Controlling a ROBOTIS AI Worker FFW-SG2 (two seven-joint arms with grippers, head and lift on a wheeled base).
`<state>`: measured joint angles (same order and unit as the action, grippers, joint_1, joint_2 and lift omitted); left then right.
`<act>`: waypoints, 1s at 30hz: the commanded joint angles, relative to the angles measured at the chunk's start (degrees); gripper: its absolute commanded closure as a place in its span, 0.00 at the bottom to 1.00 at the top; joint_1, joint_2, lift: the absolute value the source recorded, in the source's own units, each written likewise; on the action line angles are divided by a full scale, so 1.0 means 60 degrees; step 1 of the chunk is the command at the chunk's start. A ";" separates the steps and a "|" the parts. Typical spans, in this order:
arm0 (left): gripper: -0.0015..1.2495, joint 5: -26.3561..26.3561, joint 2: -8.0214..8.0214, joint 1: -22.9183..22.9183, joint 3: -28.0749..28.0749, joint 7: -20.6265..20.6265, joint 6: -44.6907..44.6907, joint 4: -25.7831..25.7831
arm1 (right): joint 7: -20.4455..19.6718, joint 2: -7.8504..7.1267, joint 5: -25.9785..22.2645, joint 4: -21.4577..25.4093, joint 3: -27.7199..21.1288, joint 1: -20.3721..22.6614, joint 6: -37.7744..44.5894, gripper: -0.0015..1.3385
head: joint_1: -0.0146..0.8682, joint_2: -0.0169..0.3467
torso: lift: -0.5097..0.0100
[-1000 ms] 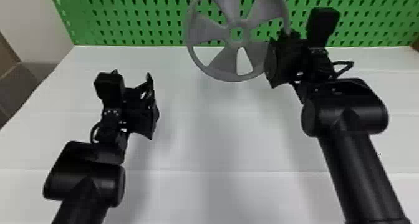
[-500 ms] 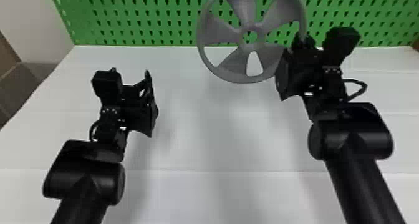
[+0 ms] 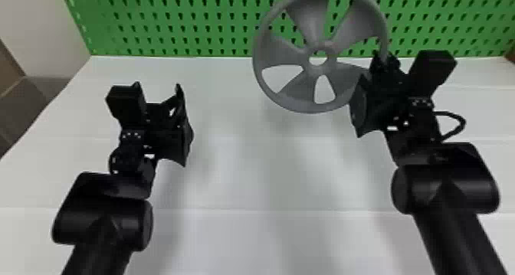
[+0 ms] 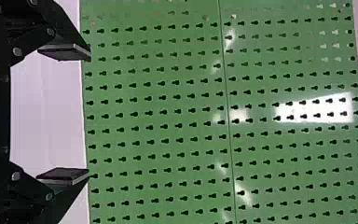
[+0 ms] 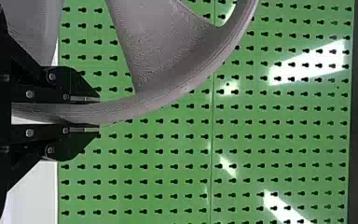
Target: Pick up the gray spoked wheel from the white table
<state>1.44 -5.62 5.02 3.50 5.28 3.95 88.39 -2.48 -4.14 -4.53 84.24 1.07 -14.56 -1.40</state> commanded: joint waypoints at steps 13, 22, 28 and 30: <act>0.29 0.0947 0.0000 -0.0017 0.0105 0.0000 0.0161 0.0005 | 0.0033 -0.0130 0.0051 0.0199 -0.0163 0.0566 -0.0002 0.93 | 0.90 0.20 | 0.79; 0.29 0.1064 0.0000 -0.0061 0.0135 0.0000 0.0176 0.0005 | 0.0033 -0.0101 0.0168 0.0258 -0.0310 0.0698 -0.0090 0.93 | 0.90 0.20 | 0.79; 0.29 0.1079 0.0000 -0.0075 0.0105 0.0000 0.0176 0.0005 | 0.0033 -0.0042 0.0168 0.0258 -0.0368 0.0786 -0.0119 0.93 | 0.90 0.20 | 0.79; 0.29 0.1049 0.0000 -0.0075 0.0120 0.0000 0.0176 0.0005 | 0.0033 -0.0042 0.0168 0.0258 -0.0354 0.0771 -0.0134 0.93 | 0.90 0.20 | 0.79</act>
<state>7.88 -5.62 4.59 4.21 5.27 5.01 88.38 -2.28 -4.46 -3.41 85.77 -1.09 -9.93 -2.16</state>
